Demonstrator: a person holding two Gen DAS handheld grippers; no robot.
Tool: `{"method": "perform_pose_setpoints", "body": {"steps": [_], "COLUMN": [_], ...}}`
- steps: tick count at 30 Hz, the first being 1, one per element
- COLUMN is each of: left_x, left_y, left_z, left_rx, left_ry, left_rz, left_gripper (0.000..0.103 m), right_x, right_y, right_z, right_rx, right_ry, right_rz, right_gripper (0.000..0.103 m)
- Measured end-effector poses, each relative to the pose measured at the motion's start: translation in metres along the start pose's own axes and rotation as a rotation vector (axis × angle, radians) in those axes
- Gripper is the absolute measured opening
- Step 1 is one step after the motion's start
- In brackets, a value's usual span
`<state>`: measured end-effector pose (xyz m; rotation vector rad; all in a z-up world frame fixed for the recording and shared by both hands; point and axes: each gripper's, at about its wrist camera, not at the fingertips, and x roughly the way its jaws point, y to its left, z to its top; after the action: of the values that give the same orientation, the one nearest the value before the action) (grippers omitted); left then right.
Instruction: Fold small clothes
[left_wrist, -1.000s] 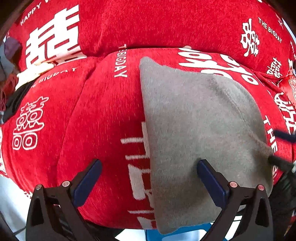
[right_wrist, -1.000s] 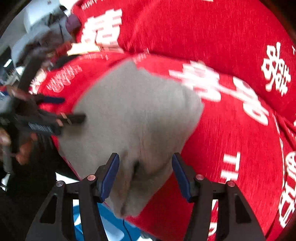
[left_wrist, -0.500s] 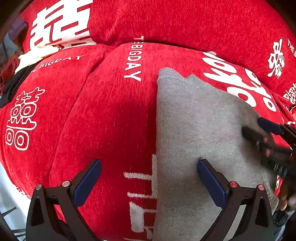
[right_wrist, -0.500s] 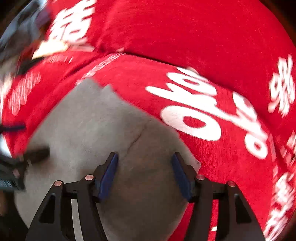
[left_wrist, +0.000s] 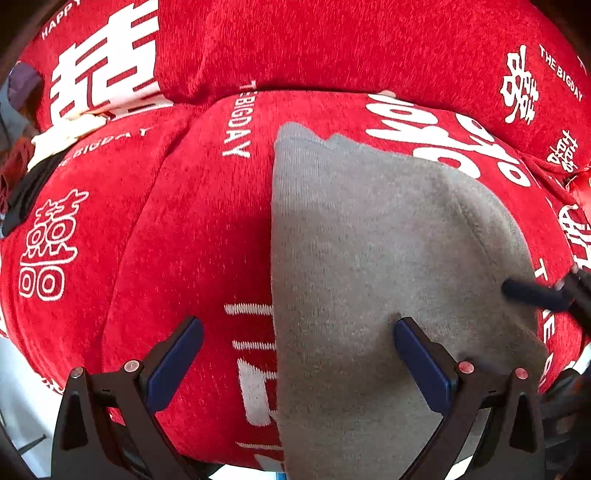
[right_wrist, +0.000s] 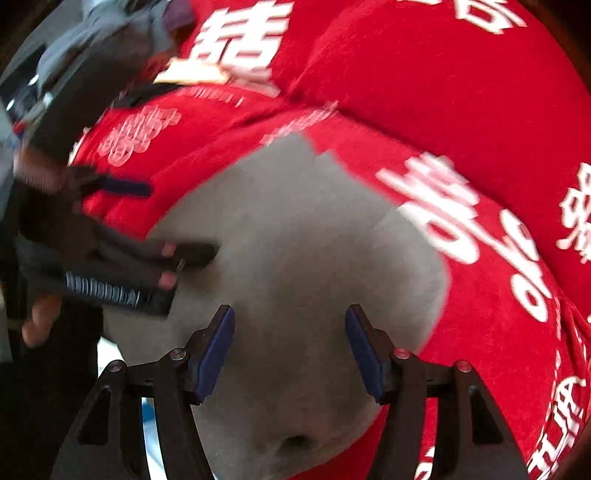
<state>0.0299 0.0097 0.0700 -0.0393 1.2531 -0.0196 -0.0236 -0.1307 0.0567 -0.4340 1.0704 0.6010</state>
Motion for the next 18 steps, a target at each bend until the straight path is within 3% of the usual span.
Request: {"method": "perform_pose_setpoints", "body": {"steps": [8,12,14,18], "left_x": [0.001,-0.018,-0.029,-0.032], "left_y": [0.004,-0.001,-0.004,-0.01], "left_z": [-0.014,-0.027,-0.034,-0.037], "left_rx": [-0.018,0.029,0.046,0.064], "left_ry": [0.024,0.004,-0.014,-0.02], "left_rz": [-0.041,-0.046,-0.064,-0.054], "left_gripper": [0.103,0.103,0.103,0.103], "right_x": [-0.007,-0.018,-0.027,-0.049], "right_y": [0.004,0.007,0.007,0.015], "right_z": [-0.041,-0.062,-0.066,-0.063], "right_rx": [0.028,0.029,0.052,0.051], "right_ry": [-0.058,-0.043,-0.01,-0.074], "right_rz": [-0.027,-0.06,-0.072,-0.048], "right_gripper": [0.066,0.067,0.067,0.067]}}
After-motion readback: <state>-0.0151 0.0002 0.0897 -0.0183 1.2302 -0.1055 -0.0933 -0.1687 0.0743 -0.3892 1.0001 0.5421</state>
